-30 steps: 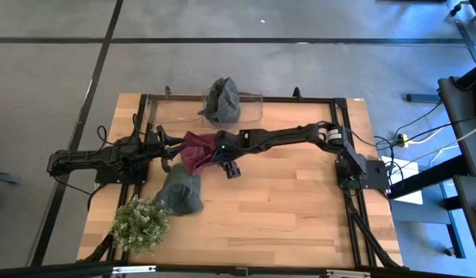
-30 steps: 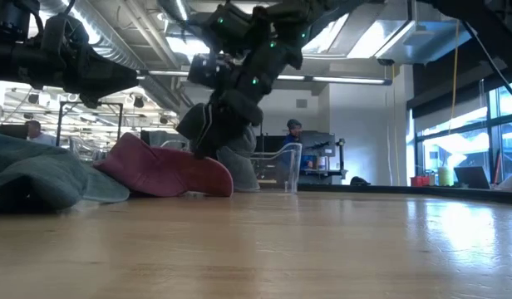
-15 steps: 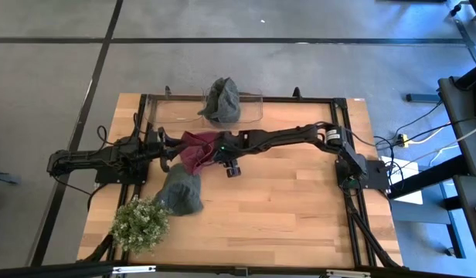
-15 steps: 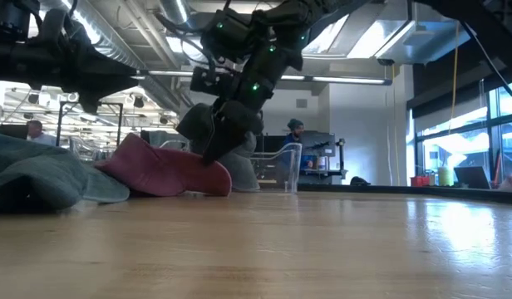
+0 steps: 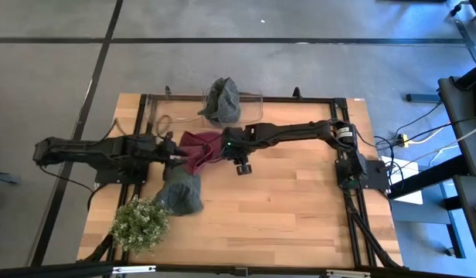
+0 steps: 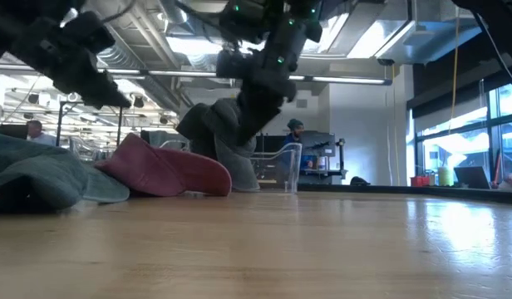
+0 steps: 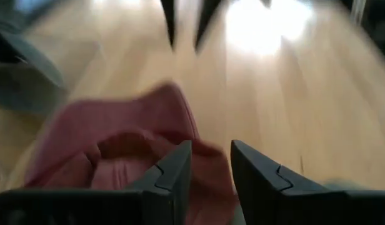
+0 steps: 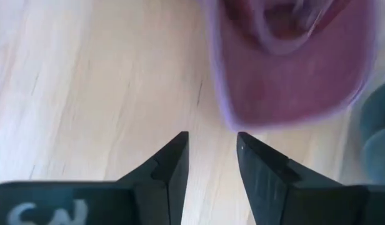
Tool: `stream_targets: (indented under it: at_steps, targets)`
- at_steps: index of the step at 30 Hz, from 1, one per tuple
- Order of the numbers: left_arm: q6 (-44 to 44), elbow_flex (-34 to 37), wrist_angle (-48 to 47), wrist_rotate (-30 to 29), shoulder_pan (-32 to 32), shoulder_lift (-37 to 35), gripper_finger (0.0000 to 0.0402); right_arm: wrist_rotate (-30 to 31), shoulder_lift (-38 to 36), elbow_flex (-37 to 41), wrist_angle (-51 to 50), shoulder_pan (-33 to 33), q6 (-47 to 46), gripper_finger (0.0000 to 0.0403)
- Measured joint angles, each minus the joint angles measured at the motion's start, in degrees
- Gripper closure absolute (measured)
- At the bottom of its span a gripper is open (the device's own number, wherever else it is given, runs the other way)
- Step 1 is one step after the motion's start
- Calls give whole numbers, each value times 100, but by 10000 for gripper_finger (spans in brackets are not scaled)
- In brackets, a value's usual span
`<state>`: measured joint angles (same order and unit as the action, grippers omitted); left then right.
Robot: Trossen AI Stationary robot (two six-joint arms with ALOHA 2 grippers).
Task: Pick and place caps into container
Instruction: Put the red cap into the left transparent container
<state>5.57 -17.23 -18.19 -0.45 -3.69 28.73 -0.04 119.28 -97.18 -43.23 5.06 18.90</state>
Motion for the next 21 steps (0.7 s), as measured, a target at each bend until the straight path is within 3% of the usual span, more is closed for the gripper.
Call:
stream_targets:
  at_steps: [3,8,11,15,21]
  targets:
    - [-367,-454,-302,-3,208,828,294,-260,-58,211,-334,94,-202,267]
    - [-798,-945,-396,-49,547,1872,295,-409,-706,1312,-208,184,-400,267]
    - [-847,-1082,-394,-50,650,2233,293,-402,-1364,2121,329,188,-590,267]
    - [-261,-1117,-107,-45,717,2468,295,-36,-2221,3177,1496,189,-738,267]
    - [-69,-1117,14,-290,680,2555,288,-6,-2738,3881,2952,190,-815,267]
